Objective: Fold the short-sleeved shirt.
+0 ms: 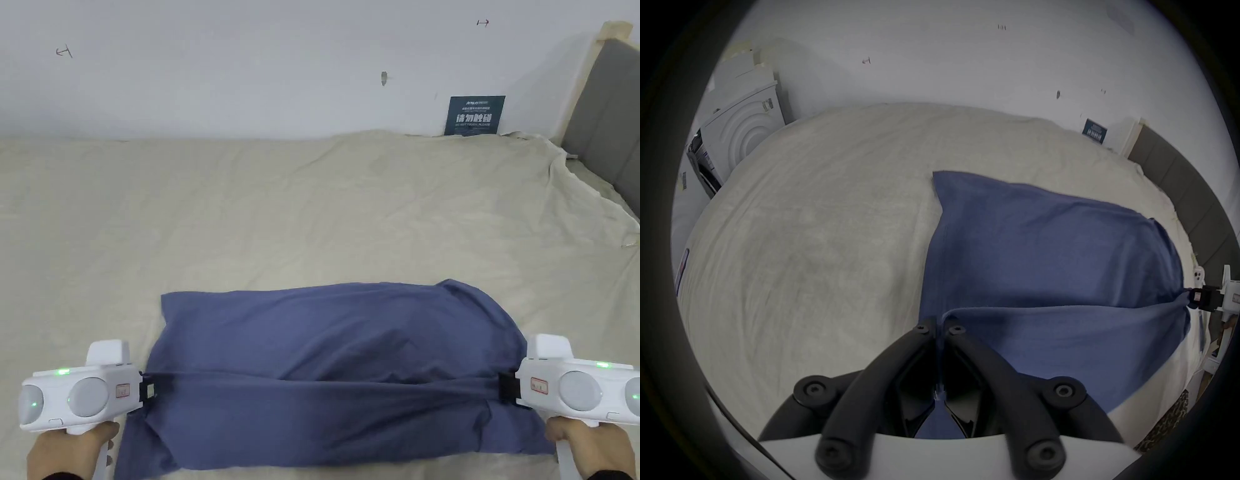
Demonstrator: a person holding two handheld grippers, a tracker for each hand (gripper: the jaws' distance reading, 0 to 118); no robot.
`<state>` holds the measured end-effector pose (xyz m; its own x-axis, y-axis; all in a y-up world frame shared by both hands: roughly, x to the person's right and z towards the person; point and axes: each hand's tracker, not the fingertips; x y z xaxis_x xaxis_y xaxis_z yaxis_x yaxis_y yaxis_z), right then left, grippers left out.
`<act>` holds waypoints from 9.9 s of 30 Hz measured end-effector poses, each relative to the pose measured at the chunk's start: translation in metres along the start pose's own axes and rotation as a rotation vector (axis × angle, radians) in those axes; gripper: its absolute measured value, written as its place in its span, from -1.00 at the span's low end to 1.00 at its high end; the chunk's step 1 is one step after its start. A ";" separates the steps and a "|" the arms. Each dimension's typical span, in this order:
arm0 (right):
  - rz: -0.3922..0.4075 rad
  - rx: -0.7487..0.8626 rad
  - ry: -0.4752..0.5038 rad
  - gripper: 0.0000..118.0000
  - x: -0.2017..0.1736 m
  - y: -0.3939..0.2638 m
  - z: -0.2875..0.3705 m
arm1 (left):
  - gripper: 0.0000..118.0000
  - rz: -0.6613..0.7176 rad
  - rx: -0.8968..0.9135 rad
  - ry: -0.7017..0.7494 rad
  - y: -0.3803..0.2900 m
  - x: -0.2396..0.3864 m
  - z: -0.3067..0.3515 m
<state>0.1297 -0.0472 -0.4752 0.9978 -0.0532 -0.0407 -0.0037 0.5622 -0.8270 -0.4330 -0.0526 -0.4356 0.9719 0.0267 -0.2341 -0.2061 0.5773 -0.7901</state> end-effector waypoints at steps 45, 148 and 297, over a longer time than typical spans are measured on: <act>0.031 0.580 -0.005 -1.00 -0.024 -0.099 0.229 | -1.00 0.077 0.316 -0.162 -0.081 0.004 0.181; 0.081 0.596 -0.050 -0.25 -0.032 -0.082 0.231 | -0.60 0.031 0.453 -0.079 -0.057 0.010 0.199; 0.085 0.704 -0.038 -1.00 -0.065 -0.072 0.246 | -1.00 0.192 0.120 -0.321 -0.077 -0.080 0.148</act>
<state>0.0817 0.1184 -0.2753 0.9976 0.0367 -0.0587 -0.0509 0.9636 -0.2623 -0.4775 0.0221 -0.2721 0.9070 0.3865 -0.1671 -0.3915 0.6279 -0.6726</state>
